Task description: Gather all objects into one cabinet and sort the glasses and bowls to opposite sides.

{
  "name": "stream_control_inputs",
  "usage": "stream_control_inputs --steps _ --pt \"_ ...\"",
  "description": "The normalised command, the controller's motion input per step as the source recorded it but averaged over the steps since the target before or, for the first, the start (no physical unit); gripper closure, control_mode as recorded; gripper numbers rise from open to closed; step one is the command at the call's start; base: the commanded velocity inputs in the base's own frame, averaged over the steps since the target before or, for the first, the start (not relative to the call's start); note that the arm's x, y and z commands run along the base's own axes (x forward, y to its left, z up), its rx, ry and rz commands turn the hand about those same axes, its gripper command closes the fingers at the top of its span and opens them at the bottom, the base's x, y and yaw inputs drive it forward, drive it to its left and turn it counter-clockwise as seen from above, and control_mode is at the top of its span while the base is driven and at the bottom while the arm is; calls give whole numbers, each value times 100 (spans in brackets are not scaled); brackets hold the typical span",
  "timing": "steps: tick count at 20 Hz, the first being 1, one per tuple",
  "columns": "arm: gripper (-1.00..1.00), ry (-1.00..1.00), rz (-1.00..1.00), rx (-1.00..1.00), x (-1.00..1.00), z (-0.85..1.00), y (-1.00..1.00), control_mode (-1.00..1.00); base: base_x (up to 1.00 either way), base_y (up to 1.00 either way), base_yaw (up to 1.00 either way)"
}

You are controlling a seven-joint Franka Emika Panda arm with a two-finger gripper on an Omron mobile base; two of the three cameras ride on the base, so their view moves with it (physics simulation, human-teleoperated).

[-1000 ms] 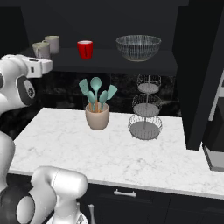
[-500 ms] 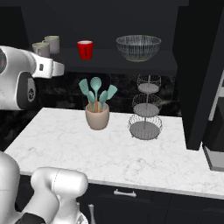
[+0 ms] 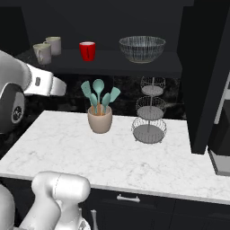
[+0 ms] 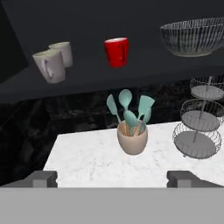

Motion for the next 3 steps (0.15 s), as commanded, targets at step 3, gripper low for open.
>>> stream_control_inputs --steps 3 --pt "-100 26 0 -12 -100 -8 0 -100 0 0 0"
